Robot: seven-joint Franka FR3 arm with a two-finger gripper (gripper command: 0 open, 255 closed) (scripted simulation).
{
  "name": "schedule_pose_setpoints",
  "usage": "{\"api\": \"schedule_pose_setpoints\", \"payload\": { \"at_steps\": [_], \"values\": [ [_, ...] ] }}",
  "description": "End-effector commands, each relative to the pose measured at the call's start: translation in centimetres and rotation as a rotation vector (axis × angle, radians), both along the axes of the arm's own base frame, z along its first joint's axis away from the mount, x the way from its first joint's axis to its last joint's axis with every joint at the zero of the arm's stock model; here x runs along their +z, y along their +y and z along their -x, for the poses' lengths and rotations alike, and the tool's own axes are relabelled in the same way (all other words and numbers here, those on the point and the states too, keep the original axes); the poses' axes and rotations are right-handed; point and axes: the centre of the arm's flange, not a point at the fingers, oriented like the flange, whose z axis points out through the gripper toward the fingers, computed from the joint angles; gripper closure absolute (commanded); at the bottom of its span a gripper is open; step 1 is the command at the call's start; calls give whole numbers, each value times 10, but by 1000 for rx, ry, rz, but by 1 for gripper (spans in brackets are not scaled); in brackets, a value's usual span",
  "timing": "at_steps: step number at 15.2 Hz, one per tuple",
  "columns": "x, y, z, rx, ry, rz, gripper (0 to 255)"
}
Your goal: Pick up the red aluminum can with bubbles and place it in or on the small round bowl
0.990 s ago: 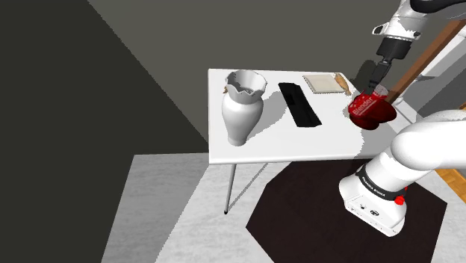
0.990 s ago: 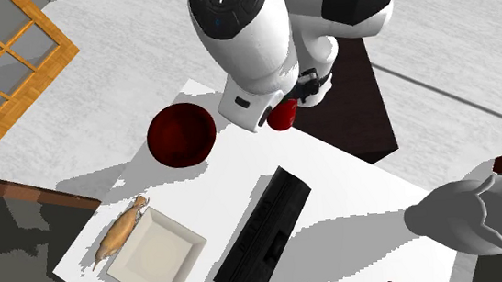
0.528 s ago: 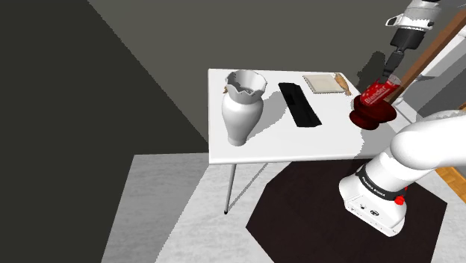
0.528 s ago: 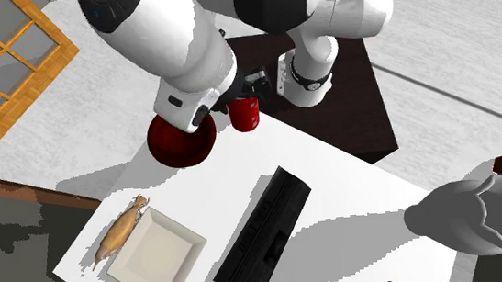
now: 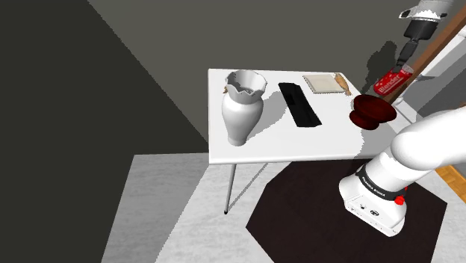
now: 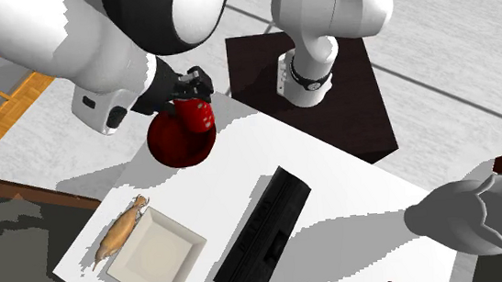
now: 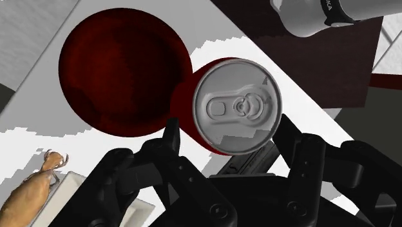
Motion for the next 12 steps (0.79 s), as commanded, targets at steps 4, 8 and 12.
{"api": "schedule_pose_setpoints", "payload": {
  "at_steps": [4,8,12],
  "values": [
    [11,-70,7,1,1,1,255],
    [-10,-70,7,1,1,1,255],
    [-31,-70,7,1,1,1,255]
  ]
}}
